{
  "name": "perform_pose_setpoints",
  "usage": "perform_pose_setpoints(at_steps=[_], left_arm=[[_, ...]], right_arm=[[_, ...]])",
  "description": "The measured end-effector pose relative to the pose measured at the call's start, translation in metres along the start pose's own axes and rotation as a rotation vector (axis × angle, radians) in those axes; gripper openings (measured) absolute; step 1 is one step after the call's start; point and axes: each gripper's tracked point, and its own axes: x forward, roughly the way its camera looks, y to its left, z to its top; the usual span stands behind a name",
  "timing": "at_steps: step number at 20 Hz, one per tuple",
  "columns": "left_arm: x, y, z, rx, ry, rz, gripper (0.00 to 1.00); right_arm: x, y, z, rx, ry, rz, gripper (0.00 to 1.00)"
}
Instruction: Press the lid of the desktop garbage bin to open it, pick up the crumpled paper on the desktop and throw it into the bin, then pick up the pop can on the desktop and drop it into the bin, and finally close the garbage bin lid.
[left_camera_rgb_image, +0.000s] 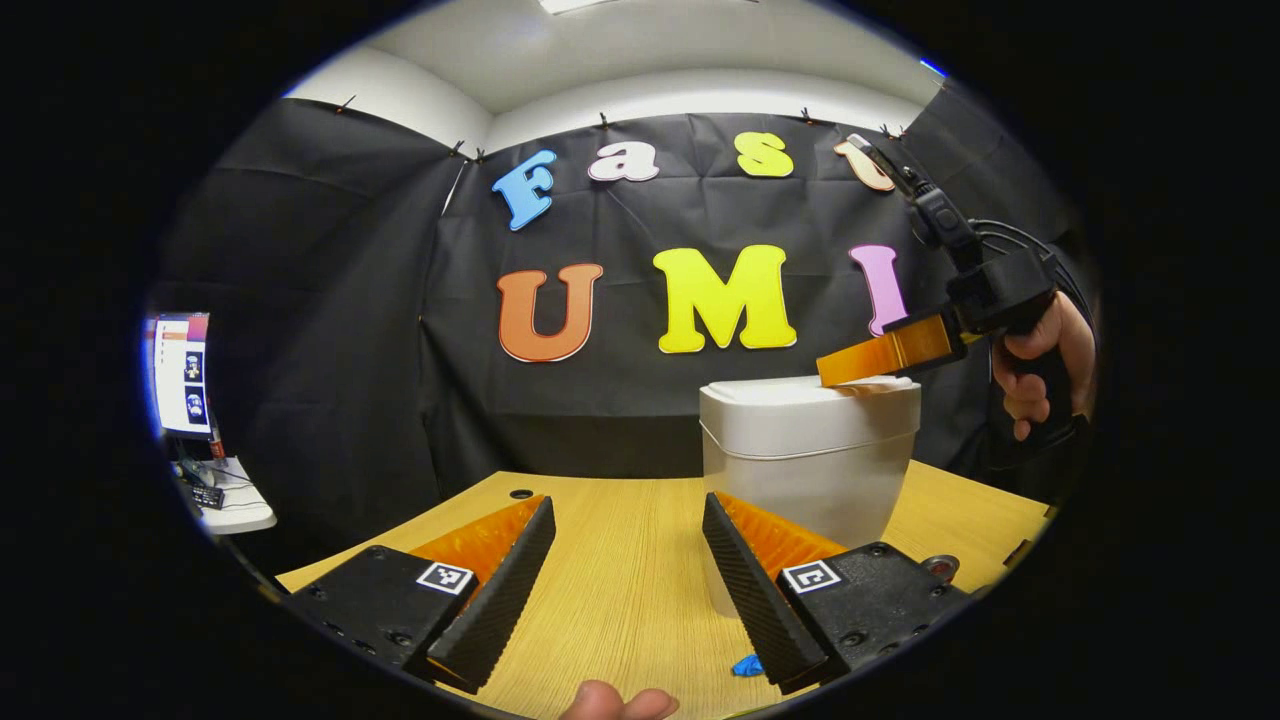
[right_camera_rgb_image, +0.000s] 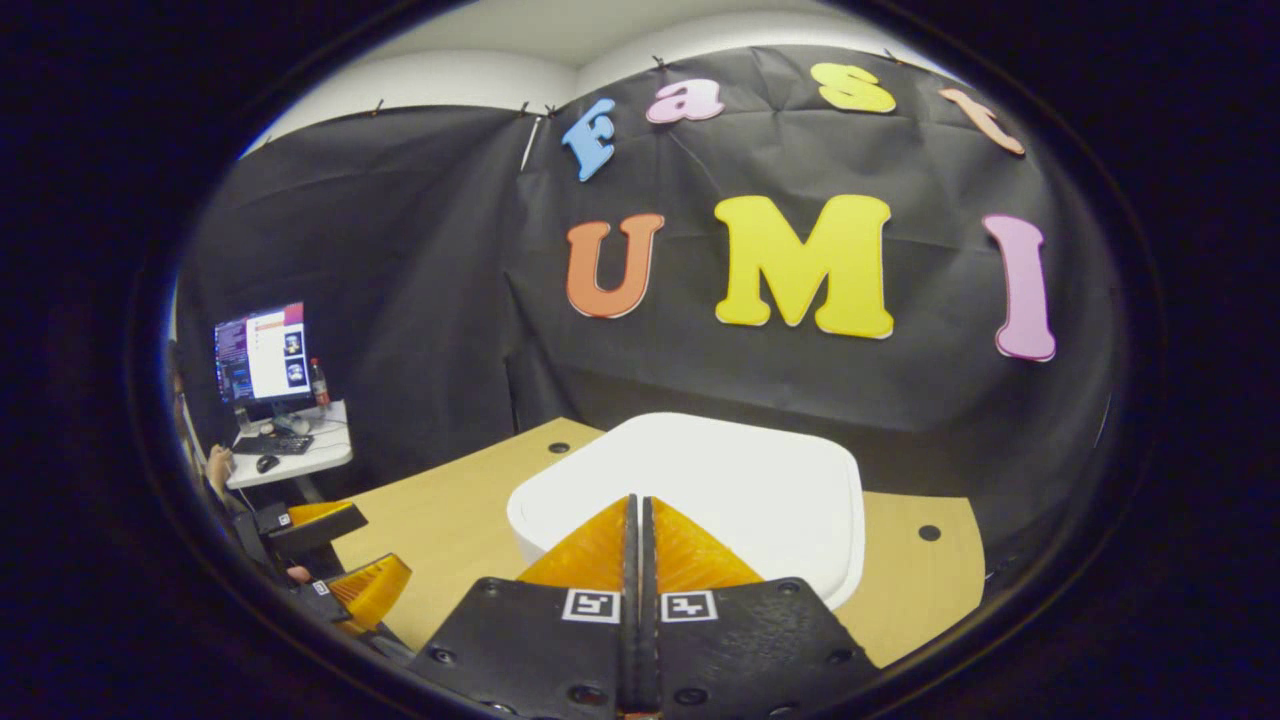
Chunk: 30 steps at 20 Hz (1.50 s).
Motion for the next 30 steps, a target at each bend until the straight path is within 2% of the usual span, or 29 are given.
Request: perform_pose_setpoints(at_steps=[1,2,5,6,8,9,10,12,13,15,16,18,20,21,27,30], left_arm=[[0.000,0.000,0.001,0.006,-0.001,0.002,0.96],[0.000,0.000,0.002,0.010,0.000,0.004,0.96],[-0.001,-0.002,0.007,0.007,-0.008,0.006,0.96],[-0.001,-0.003,0.009,0.000,-0.011,0.004,0.96],[-0.002,-0.005,0.011,-0.007,-0.017,0.001,0.96],[-0.002,-0.008,0.012,-0.003,-0.017,0.000,0.96],[-0.003,-0.010,0.013,0.001,-0.017,-0.001,0.96],[-0.004,-0.016,0.013,0.013,-0.018,-0.006,0.96],[-0.004,-0.019,0.014,0.017,-0.019,-0.010,1.00],[-0.005,-0.027,0.014,0.018,-0.017,-0.023,0.96],[-0.006,-0.030,0.012,0.017,-0.016,-0.031,0.96],[-0.007,-0.037,0.011,0.020,-0.015,-0.039,0.96],[-0.007,-0.037,0.013,0.023,-0.012,-0.045,1.00],[-0.008,-0.039,0.012,0.023,-0.009,-0.049,0.96],[-0.011,-0.051,-0.008,0.006,0.018,-0.069,0.96],[-0.012,-0.057,-0.034,-0.028,0.077,-0.088,0.96]], right_arm=[[-0.003,-0.002,0.006,-0.009,-0.025,-0.013,0.01],[-0.006,-0.005,0.017,-0.013,-0.067,-0.026,0.17],[-0.021,-0.017,0.042,-0.002,-0.169,-0.080,0.40],[-0.025,-0.020,0.047,0.006,-0.182,-0.084,0.59],[-0.035,-0.025,0.050,0.024,-0.202,-0.094,0.81],[-0.040,-0.027,0.049,0.035,-0.205,-0.098,0.79],[-0.045,-0.028,0.048,0.041,-0.208,-0.098,0.82],[-0.054,-0.029,0.046,0.044,-0.220,-0.103,0.82],[-0.058,-0.030,0.042,0.044,-0.222,-0.107,0.82],[-0.066,-0.036,0.035,0.031,-0.225,-0.138,0.82],[-0.069,-0.038,0.029,0.027,-0.230,-0.151,0.95],[-0.079,-0.041,0.021,0.038,-0.232,-0.165,0.98],[-0.087,-0.047,0.013,0.053,-0.245,-0.189,0.98],[-0.092,-0.052,0.008,0.059,-0.254,-0.209,0.98],[-0.120,-0.066,-0.030,0.100,-0.279,-0.294,0.98],[-0.131,-0.071,-0.052,0.114,-0.282,-0.330,0.98]])
